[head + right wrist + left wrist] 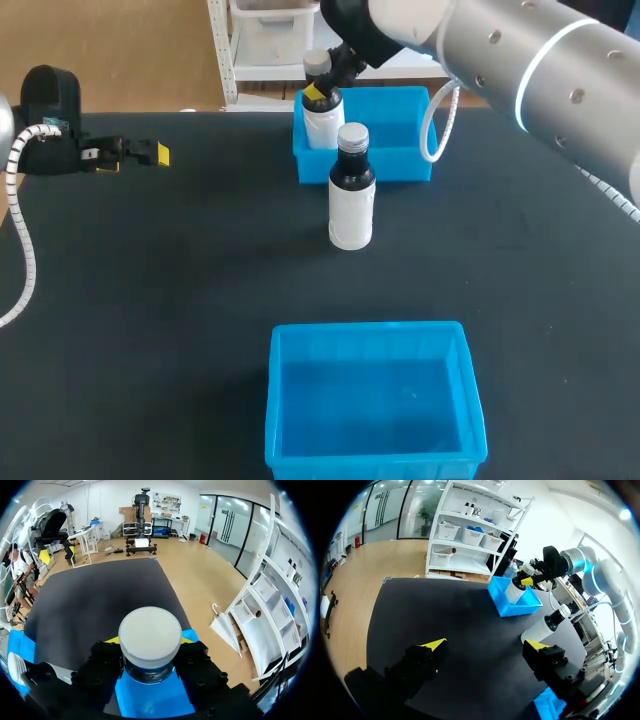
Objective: Pick up the bottle, and place it in the far bin if it is heavy, or in the near bin if it is light.
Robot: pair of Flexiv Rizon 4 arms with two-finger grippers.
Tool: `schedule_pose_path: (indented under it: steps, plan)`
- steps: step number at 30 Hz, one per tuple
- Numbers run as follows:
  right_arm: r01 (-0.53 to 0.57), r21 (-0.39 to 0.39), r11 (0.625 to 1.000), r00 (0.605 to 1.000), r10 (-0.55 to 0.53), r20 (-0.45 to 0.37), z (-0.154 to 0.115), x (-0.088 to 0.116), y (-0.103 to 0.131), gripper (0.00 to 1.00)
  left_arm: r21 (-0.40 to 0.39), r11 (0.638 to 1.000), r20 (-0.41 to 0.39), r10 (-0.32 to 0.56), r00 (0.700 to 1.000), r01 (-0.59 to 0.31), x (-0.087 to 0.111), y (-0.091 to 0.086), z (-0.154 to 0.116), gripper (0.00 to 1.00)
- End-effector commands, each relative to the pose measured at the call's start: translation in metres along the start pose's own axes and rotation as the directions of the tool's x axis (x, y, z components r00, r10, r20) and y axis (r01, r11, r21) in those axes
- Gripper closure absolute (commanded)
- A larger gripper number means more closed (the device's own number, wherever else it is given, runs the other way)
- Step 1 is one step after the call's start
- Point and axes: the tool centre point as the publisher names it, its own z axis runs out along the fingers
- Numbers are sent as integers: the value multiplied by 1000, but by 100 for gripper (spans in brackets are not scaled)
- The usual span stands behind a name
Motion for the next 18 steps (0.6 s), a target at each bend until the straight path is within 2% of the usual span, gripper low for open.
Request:
schedule_pose_path:
  steps: [1, 2, 3, 4, 18]
  plan:
    - [-7, -299, 954, 1000, 2, -17, 13, 1, -12, 67, 0, 1000, 0, 0, 1000, 0, 0, 0, 0, 0]
    - [-8, -298, 954, 1000, 3, -19, 13, 1, -12, 53, 0, 1000, 0, 0, 1000, 0, 0, 0, 0, 0]
    - [-9, -296, 955, 1000, 3, -22, 13, 1, -12, 16, 0, 1000, 0, 0, 1000, 0, 0, 0, 0, 0]
    - [-10, -295, 955, 1000, 3, -24, 13, 1, -12, 0, 0, 1000, 0, 0, 1000, 0, 0, 0, 0, 0]
    - [-15, -274, 962, 1000, 11, -17, -1, -2, -18, 0, 0, 1000, 0, 0, 1000, 0, 0, 0, 0, 0]
